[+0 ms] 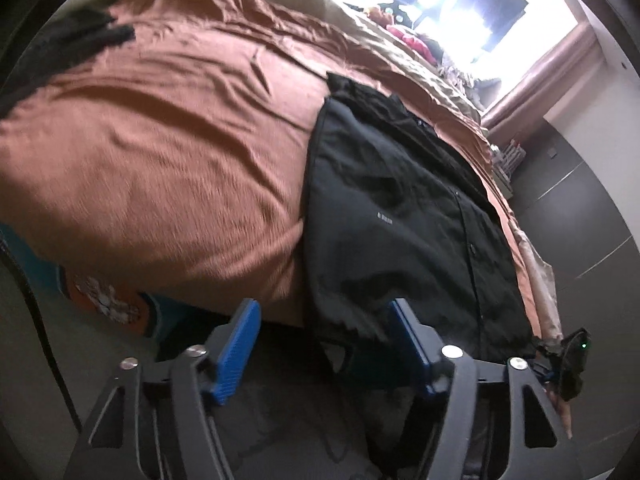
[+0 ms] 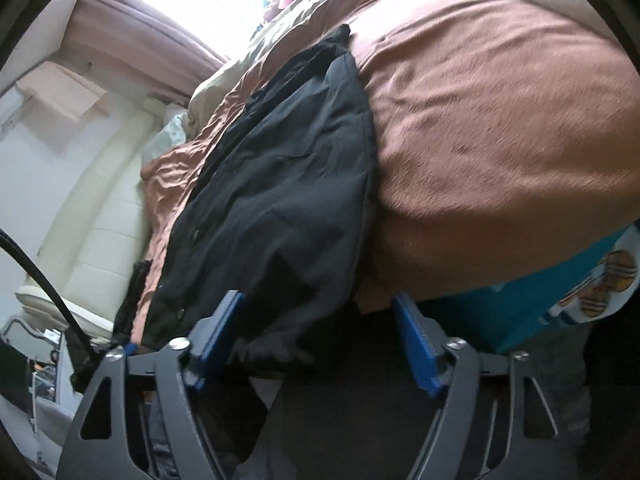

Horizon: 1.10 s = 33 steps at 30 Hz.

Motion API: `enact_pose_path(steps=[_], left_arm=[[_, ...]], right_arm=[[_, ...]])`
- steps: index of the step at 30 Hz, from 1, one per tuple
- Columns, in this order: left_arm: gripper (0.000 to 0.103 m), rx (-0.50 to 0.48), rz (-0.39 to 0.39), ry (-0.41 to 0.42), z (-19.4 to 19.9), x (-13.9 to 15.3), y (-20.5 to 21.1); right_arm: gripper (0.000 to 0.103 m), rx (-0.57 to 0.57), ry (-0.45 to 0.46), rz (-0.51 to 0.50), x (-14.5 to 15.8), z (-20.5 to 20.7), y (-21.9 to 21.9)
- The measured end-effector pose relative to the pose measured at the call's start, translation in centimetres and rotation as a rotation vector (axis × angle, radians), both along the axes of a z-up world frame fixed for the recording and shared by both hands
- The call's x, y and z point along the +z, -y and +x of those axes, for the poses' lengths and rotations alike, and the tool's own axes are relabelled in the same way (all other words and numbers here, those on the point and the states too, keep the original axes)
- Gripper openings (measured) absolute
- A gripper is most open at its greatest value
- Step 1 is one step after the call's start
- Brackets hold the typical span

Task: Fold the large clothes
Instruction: 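Lower both tools to the shirt end and close them on it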

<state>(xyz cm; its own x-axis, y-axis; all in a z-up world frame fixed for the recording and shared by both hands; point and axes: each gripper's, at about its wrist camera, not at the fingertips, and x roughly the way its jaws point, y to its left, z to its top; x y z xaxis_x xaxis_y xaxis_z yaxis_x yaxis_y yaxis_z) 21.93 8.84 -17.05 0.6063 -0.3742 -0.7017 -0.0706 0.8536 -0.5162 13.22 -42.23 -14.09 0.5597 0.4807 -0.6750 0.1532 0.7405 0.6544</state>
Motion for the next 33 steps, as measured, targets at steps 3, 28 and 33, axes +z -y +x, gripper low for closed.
enact_pose_path(steps=[3,28,33], left_arm=[[0.06,-0.024,-0.024,-0.017,0.4,-0.7,0.4],[0.025,-0.075,-0.089,-0.058,6.5,-2.8,1.8],[0.007,-0.075,-0.049,-0.015,5.8,-1.1,1.7]], right_arm=[[0.051,-0.024,-0.001,-0.044,0.5,0.6,-0.2],[0.03,-0.137,0.009,-0.008,-0.4,2.8,-1.2],[0.004,-0.163,0.063,0.002,1.1,2.2,-1.2]])
